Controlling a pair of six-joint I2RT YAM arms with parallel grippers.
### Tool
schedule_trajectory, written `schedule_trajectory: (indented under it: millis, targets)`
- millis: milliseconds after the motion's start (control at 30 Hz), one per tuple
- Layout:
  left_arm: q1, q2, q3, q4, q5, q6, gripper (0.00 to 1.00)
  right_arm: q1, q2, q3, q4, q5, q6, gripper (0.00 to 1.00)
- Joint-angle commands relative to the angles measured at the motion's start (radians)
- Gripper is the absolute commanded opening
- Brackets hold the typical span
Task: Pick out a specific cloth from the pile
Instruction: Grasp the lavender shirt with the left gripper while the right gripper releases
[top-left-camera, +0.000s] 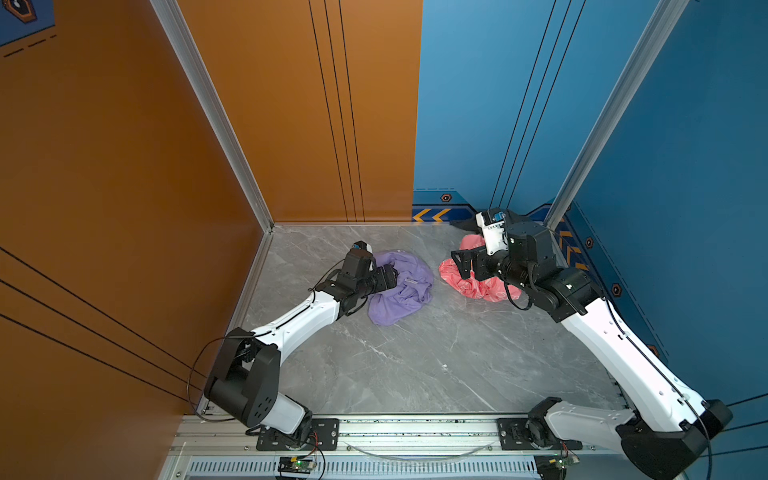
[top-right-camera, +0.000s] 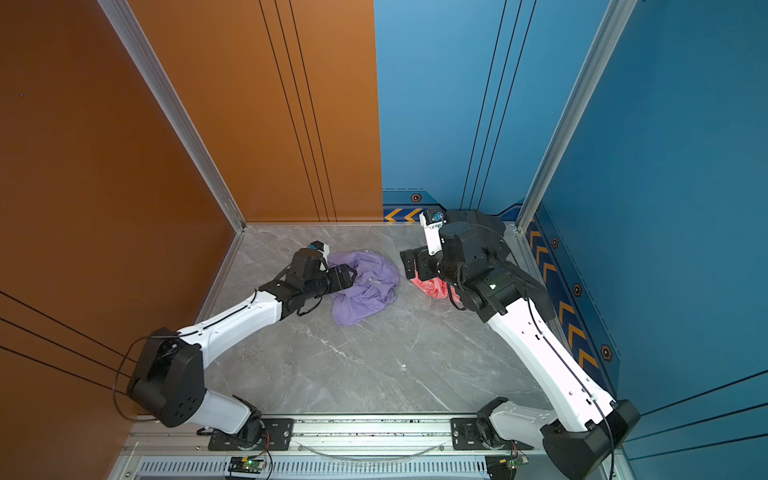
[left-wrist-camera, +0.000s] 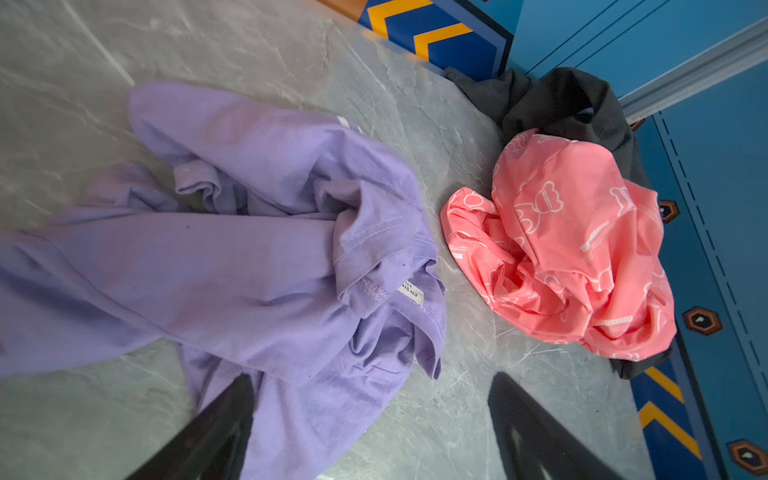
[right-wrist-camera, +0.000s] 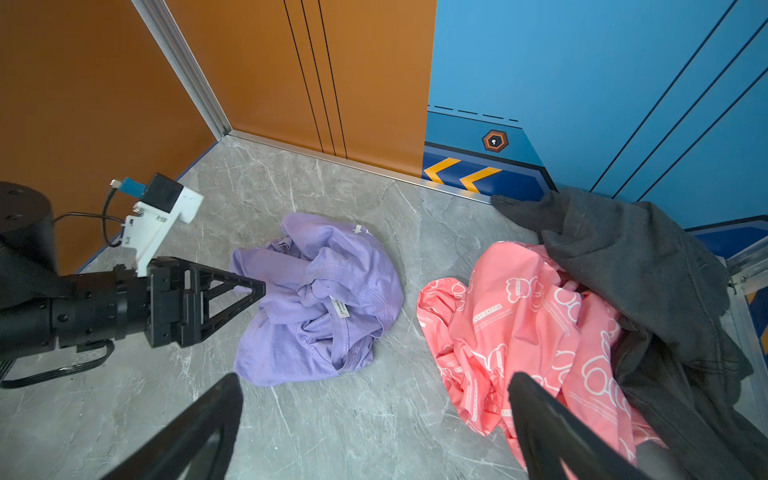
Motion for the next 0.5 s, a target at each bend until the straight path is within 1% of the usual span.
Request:
schedule_trajectory:
  millis: [0,33,67,167,233,300,467]
  targets:
    - [0.017,0.066,0.054,0.015,0.093,-0.158,0.87,-0.012,-0.026,-0.022,0.013,0.011,-0.004,1.00]
    - [0.018,0.088,0.062,0.020,0.101,-0.167,0.87,-0.015,-0.029,-0.024,0.015,0.010,-0.002,1.00]
    - [0.020,0.107,0.069,0.027,0.110,-0.176,0.82,-0.017,-0.031,-0.026,0.017,0.009,-0.001,1.00]
    - [0.029,0.164,0.085,0.071,0.154,-0.218,0.75,-0.024,-0.040,-0.037,0.025,0.003,0.002,1.00]
    - [0.033,0.201,0.097,0.097,0.178,-0.243,0.69,-0.030,-0.044,-0.041,0.026,-0.003,0.002,1.00]
    - [0.037,0.231,0.110,0.107,0.188,-0.250,0.67,-0.034,-0.049,-0.043,0.026,-0.006,0.003,1.00]
    - [0.038,0.295,0.130,0.154,0.186,-0.253,0.55,-0.046,-0.067,-0.052,0.025,-0.011,0.004,1.00]
